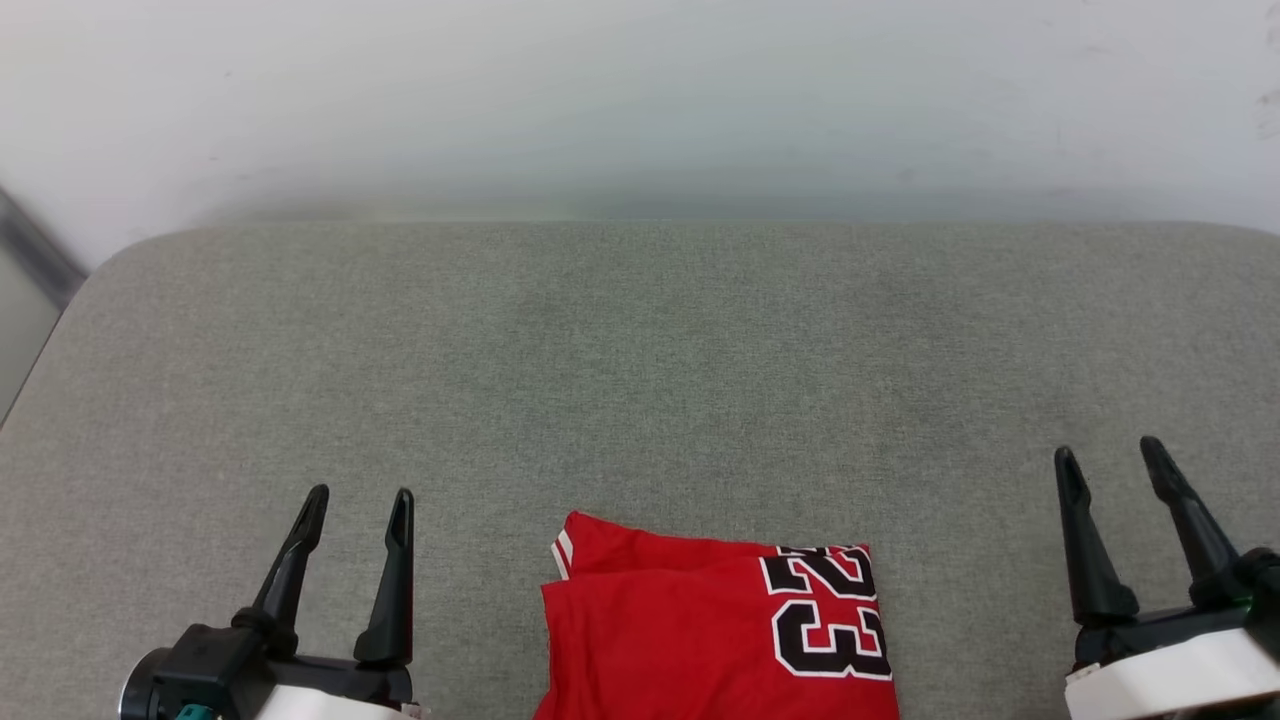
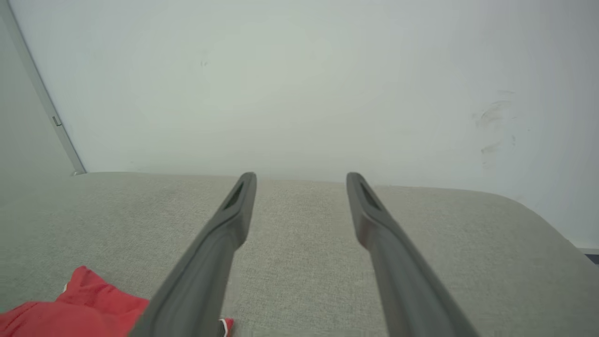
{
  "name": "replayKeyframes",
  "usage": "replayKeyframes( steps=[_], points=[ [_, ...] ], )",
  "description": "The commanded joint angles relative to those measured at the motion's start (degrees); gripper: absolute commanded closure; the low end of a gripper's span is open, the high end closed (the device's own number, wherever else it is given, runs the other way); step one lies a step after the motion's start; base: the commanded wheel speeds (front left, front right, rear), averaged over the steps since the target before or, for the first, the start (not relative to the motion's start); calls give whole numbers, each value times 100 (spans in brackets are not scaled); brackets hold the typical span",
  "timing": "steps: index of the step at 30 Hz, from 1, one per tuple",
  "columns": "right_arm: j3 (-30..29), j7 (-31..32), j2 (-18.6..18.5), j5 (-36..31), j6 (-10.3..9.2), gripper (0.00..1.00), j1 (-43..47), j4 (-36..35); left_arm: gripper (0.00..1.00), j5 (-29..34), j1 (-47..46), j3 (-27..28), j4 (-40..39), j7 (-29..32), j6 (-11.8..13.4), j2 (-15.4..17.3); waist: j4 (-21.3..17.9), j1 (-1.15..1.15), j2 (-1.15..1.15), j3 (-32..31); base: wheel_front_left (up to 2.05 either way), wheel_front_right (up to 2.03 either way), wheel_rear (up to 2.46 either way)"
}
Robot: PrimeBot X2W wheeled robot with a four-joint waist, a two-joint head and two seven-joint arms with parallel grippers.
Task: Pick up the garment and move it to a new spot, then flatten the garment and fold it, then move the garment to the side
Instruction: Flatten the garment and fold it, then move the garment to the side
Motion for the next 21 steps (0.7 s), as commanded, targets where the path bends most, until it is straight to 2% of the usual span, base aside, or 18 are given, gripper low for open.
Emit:
replayKeyframes(
  steps=[1, 10, 13, 17, 21],
  points=[
    [19, -30, 29, -6, -2, 0, 80, 10, 0, -37, 40, 5, -31, -12, -7, -11, -5, 0, 0, -6, 0, 0, 0],
    [152, 2, 115, -76, -2, 0, 177, 91, 0, -39, 137, 31, -56, -12, -7, 3, 1, 0, 0, -34, 0, 0, 0],
    [206, 182, 90, 27, -2, 0, 196, 98, 0, -34, 92, 18, -63, -12, -7, 13, 13, 0, 0, -10, 0, 0, 0],
    [338, 683, 14, 141, -2, 0, 242, -22, 0, -33, 8, -22, -68, -12, -7, 27, 46, 0, 0, 51, 0, 0, 0],
    [598, 1763, -251, 230, -2, 0, 276, -215, 0, -134, -9, 16, -57, -12, -7, -26, 63, 0, 0, 151, 0, 0, 0]
  ],
)
